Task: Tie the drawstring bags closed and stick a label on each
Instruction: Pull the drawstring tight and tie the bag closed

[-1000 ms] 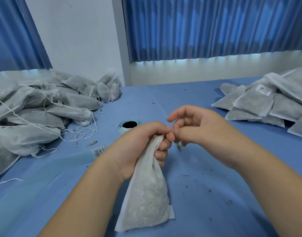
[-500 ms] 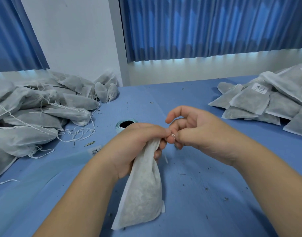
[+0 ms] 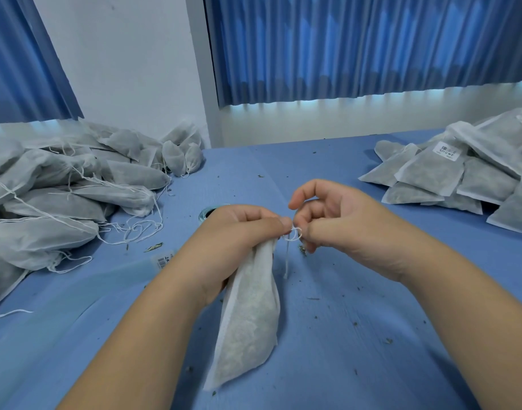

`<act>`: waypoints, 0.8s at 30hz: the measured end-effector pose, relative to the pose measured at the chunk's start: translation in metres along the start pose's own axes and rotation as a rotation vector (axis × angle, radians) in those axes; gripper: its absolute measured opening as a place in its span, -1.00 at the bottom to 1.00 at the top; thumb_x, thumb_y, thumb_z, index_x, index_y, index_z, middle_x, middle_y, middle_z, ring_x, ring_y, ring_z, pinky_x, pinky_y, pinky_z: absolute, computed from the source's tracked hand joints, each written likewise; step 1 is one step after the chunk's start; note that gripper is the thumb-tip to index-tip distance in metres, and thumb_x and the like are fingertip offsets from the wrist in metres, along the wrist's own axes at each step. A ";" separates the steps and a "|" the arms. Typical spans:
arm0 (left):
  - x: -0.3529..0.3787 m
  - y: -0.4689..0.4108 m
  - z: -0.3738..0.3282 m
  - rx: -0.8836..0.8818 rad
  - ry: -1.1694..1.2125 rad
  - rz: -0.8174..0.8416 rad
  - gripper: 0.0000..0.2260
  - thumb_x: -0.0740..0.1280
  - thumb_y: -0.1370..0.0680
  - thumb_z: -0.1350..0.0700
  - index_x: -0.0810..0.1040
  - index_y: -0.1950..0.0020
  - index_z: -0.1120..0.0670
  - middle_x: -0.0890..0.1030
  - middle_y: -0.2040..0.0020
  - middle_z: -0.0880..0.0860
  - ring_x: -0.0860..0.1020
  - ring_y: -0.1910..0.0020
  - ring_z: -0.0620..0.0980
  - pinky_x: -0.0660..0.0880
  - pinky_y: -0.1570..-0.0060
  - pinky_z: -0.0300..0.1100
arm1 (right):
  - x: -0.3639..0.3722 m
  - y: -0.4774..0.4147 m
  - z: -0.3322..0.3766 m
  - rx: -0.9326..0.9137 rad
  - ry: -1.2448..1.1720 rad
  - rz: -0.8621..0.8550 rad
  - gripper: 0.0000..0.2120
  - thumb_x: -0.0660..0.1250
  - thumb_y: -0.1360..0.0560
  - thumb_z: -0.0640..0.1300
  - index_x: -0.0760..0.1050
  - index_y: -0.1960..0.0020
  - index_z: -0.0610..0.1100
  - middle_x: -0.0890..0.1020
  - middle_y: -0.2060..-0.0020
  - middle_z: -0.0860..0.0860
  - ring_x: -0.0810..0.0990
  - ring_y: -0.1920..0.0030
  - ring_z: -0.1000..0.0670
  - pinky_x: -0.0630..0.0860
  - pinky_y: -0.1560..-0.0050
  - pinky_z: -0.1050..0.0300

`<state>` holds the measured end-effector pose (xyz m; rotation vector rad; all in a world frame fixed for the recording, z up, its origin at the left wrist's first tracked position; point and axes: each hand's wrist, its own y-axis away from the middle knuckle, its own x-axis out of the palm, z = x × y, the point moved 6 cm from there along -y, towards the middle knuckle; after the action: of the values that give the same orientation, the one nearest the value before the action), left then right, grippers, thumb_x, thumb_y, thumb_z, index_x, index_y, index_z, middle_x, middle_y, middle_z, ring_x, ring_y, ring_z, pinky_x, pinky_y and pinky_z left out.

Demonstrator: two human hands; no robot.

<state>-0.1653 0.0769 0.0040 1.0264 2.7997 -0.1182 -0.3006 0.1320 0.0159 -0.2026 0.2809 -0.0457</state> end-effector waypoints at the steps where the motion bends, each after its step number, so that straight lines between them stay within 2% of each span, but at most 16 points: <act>1: 0.001 0.000 0.000 0.000 -0.003 0.012 -0.86 0.46 -0.34 -0.02 0.66 0.29 0.04 0.38 0.26 0.15 0.32 0.26 0.11 0.28 0.31 -0.12 | 0.000 0.000 0.000 0.000 0.000 -0.006 -0.73 0.28 -0.32 -0.26 0.47 -0.01 -0.10 0.56 0.34 0.00 0.52 0.34 0.00 0.49 0.19 0.14; 5: 0.001 0.000 0.000 0.001 0.011 0.005 -0.85 0.46 -0.34 -0.04 0.66 0.28 0.03 0.42 0.21 0.13 0.34 0.24 0.10 0.29 0.27 -0.11 | -0.001 0.000 0.001 0.014 0.006 -0.022 -0.79 0.34 -0.46 -0.32 0.48 -0.05 -0.11 0.59 0.28 -0.03 0.58 0.31 0.00 0.55 0.15 0.08; 7: 0.000 0.000 0.000 0.002 0.001 -0.001 -0.85 0.45 -0.34 -0.05 0.65 0.29 0.02 0.41 0.23 0.13 0.36 0.26 0.09 0.31 0.25 -0.09 | 0.002 0.001 0.002 0.018 0.018 -0.006 -0.79 0.35 -0.49 -0.29 0.48 -0.08 -0.10 0.62 0.26 -0.02 0.62 0.28 0.00 0.56 0.11 0.05; 11: -0.001 -0.001 0.002 0.002 0.000 -0.030 -0.85 0.48 -0.40 -0.02 0.65 0.29 0.02 0.43 0.22 0.12 0.38 0.27 0.05 0.32 0.26 -0.11 | 0.005 0.003 0.006 0.012 0.048 -0.007 -0.77 0.37 -0.47 -0.29 0.48 -0.08 -0.10 0.62 0.28 0.00 0.63 0.27 0.01 0.57 0.14 0.11; 15: -0.005 -0.003 0.005 -0.001 0.004 -0.070 -0.82 0.45 -0.50 0.03 0.64 0.30 0.02 0.41 0.23 0.12 0.36 0.23 0.08 0.31 0.29 -0.13 | 0.000 0.001 0.006 0.037 -0.032 -0.076 -0.73 0.32 -0.30 -0.28 0.50 0.00 -0.15 0.62 0.32 -0.05 0.59 0.32 -0.01 0.56 0.22 0.10; 17: -0.005 -0.003 0.005 -0.003 -0.007 -0.086 -0.81 0.45 -0.50 0.02 0.64 0.31 0.00 0.42 0.26 0.11 0.37 0.24 0.07 0.32 0.30 -0.15 | -0.003 0.001 0.007 0.033 -0.065 -0.109 -0.80 0.35 -0.39 -0.34 0.50 0.01 -0.17 0.62 0.34 -0.05 0.58 0.34 -0.01 0.55 0.25 0.09; 19: -0.005 -0.003 0.004 0.003 -0.027 -0.086 -0.81 0.46 -0.48 -0.02 0.64 0.31 -0.01 0.42 0.27 0.10 0.37 0.24 0.06 0.32 0.27 -0.13 | -0.003 0.002 0.008 0.011 -0.050 -0.120 -0.86 0.38 -0.47 -0.30 0.50 0.00 -0.17 0.63 0.35 -0.04 0.60 0.33 -0.01 0.55 0.25 0.10; 21: -0.003 -0.002 0.003 0.011 -0.040 -0.077 -0.82 0.46 -0.46 -0.05 0.64 0.31 -0.01 0.41 0.26 0.10 0.36 0.25 0.06 0.30 0.26 -0.10 | 0.000 0.002 0.009 -0.007 -0.008 -0.127 -0.80 0.44 -0.44 -0.22 0.50 -0.01 -0.17 0.63 0.35 -0.04 0.61 0.33 -0.01 0.56 0.25 0.13; 24: -0.004 -0.003 0.004 0.009 -0.057 -0.082 -0.80 0.45 -0.49 -0.04 0.63 0.31 -0.02 0.42 0.29 0.10 0.37 0.27 0.04 0.31 0.29 -0.14 | 0.002 0.002 0.008 -0.011 0.018 -0.145 -0.80 0.43 -0.43 -0.29 0.49 -0.01 -0.18 0.64 0.37 -0.02 0.61 0.36 0.01 0.54 0.25 0.09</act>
<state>-0.1638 0.0720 0.0004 0.8959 2.7925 -0.1669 -0.2965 0.1348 0.0222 -0.2332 0.2845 -0.1892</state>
